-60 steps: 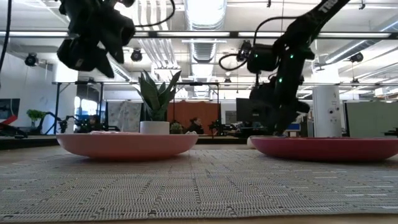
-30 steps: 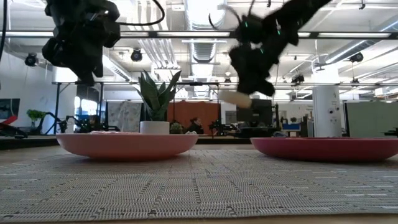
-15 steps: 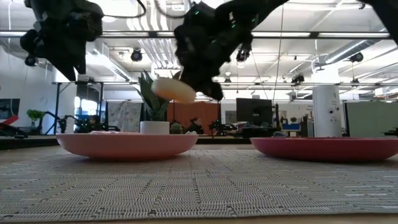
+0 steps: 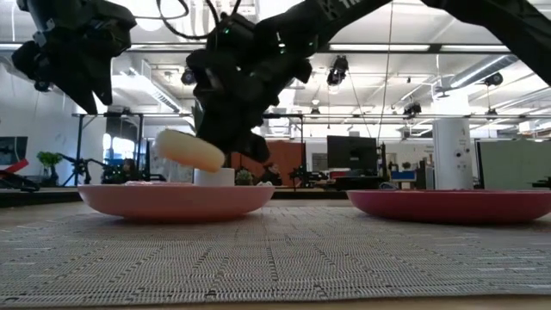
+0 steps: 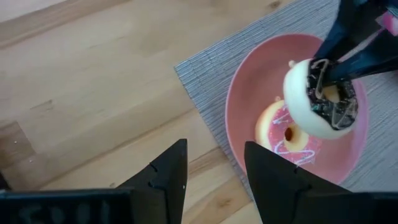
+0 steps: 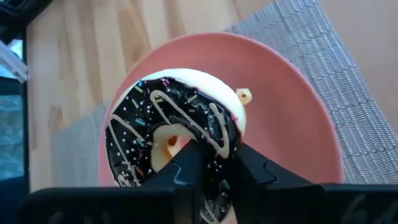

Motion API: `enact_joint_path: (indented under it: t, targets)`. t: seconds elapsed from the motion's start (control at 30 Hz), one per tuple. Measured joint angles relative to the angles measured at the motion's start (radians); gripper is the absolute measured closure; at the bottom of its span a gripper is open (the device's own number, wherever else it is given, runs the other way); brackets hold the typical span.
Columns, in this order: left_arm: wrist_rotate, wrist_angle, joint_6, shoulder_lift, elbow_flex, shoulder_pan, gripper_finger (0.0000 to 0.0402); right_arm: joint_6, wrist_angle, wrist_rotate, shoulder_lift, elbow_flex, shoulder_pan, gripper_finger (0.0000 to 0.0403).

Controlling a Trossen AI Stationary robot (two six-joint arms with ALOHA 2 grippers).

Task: Pick & Place donuts
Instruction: Put the large black donut on the light pink plate, then put the large purple donut on the light pink plate

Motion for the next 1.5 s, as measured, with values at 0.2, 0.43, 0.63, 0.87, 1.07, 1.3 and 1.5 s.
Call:
enact_joint_path:
  t: [0.2, 0.43, 0.63, 0.87, 1.07, 1.3, 1.5]
  targets:
    - [-0.001, 0.0, 0.012, 0.0, -0.009, 0.0, 0.0268, -0.04, -0.022, 0.014, 0.026, 0.022, -0.003, 0.0309]
    - [-0.001, 0.006, 0.039, 0.0, -0.009, 0.0, 0.0268, -0.129, -0.054, 0.174, 0.021, 0.022, 0.009, 0.0233]
    - [-0.017, 0.273, 0.177, 0.0, -0.029, 0.001, 0.0268, -0.145, -0.055, 0.181, 0.02, 0.022, 0.012, 0.02]
    - [-0.018, 0.621, 0.33, 0.047, -0.17, 0.006, 0.0268, -0.152, -0.066, 0.169, 0.015, 0.022, 0.019, 0.0192]
    - [-0.045, 0.624, 0.289, 0.031, -0.21, 0.006, 0.0268, -0.227, -0.103, 0.238, -0.059, 0.022, 0.02, 0.0192]
    - [-0.096, 0.558, 0.29, -0.021, -0.183, 0.006, 0.0268, -0.049, -0.116, 0.238, -0.086, 0.023, -0.077, 0.0192]
    - [-0.233, 0.469, 0.331, -0.035, -0.211, 0.031, 0.0268, 0.007, -0.14, 0.197, -0.063, 0.02, -0.151, 0.0193]
